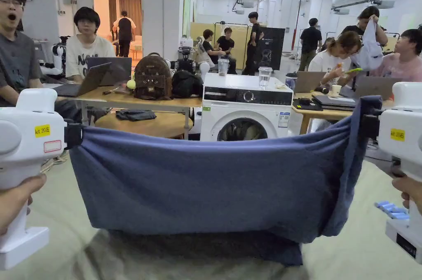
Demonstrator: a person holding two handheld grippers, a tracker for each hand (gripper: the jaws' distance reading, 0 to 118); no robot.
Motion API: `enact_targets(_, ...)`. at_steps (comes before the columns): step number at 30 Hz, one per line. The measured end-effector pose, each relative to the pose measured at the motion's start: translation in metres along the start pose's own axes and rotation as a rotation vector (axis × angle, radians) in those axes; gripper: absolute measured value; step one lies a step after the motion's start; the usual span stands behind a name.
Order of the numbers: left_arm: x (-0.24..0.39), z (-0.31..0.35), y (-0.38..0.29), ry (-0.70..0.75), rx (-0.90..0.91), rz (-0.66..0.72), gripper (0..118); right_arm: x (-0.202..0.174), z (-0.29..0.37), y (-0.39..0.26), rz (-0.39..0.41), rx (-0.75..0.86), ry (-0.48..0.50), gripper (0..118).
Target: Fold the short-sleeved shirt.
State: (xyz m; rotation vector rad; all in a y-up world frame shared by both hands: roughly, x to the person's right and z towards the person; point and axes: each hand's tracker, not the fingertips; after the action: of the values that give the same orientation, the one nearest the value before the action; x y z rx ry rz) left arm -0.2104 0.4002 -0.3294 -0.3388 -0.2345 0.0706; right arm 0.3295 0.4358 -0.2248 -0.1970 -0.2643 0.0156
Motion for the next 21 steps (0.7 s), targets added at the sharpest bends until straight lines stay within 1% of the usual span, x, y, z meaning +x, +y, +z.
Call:
enact_targets(3,-0.004,0.011,-0.036,-0.015,-0.077,0.026,0,-0.001,0.01,-0.031,0.023,-0.067,0.006,6)
enact_targets(5,-0.006,0.015,-0.066,-0.02,-0.126,0.046,0,-0.003,0.018,-0.056,0.013,-0.113,0.014,6)
enact_targets(8,-0.009,0.018,-0.109,-0.02,-0.193,0.07,0,-0.005,0.025,-0.092,-0.011,-0.188,0.058,6)
enact_targets(11,-0.011,0.023,-0.153,-0.032,-0.263,0.118,0,-0.011,0.032,-0.13,0.011,-0.26,0.09,6)
enact_targets(13,-0.011,0.026,-0.18,-0.033,-0.314,0.12,0,-0.014,0.035,-0.15,0.0,-0.301,0.101,6)
enact_targets(15,-0.01,0.027,-0.204,-0.028,-0.359,0.123,0,-0.018,0.037,-0.171,0.016,-0.352,0.126,6)
enact_targets(18,-0.011,0.023,-0.234,-0.029,-0.432,0.12,0,-0.025,0.038,-0.198,0.033,-0.404,0.112,6)
enact_targets(20,-0.016,0.016,-0.251,0.002,-0.49,0.122,0,-0.03,0.032,-0.215,0.067,-0.458,0.106,6)
enact_targets(21,-0.017,0.013,-0.261,0.029,-0.512,0.12,0,-0.032,0.027,-0.226,0.085,-0.487,0.077,6)
